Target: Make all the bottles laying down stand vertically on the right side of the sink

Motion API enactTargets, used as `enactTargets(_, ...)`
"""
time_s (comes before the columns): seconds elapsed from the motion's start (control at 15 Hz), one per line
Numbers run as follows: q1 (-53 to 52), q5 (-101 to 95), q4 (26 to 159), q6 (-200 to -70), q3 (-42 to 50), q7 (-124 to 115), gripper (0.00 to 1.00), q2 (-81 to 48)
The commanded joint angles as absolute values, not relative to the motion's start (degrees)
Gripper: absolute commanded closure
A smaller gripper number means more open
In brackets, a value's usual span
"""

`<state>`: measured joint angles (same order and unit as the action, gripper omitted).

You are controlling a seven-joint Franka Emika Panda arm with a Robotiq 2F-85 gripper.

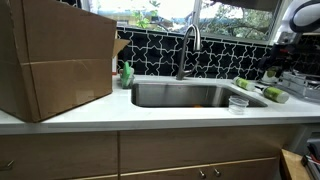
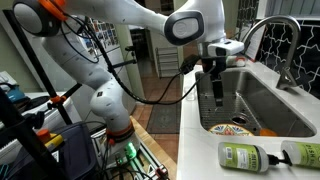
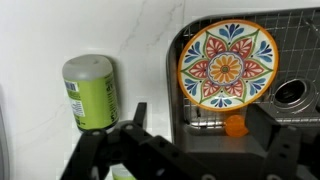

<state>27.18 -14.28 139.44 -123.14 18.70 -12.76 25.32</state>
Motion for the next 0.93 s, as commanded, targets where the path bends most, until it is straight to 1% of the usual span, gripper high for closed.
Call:
enactTargets(0.0,27.96,-13.39,135.51,-126.38,23.28,-6.78,0.00,19.32)
enactTargets(0.2,28.31,-11.60,132.08,-126.27,26.46,-4.25,0.00,14.60)
enactTargets(0.47,29.10,-9.98,127.90,-129.24,29.17,-4.39,0.00,8.59)
enactTargets(0.87,29.34,-4.80,123.06,-133.02,31.02,0.62,0.00,0.29)
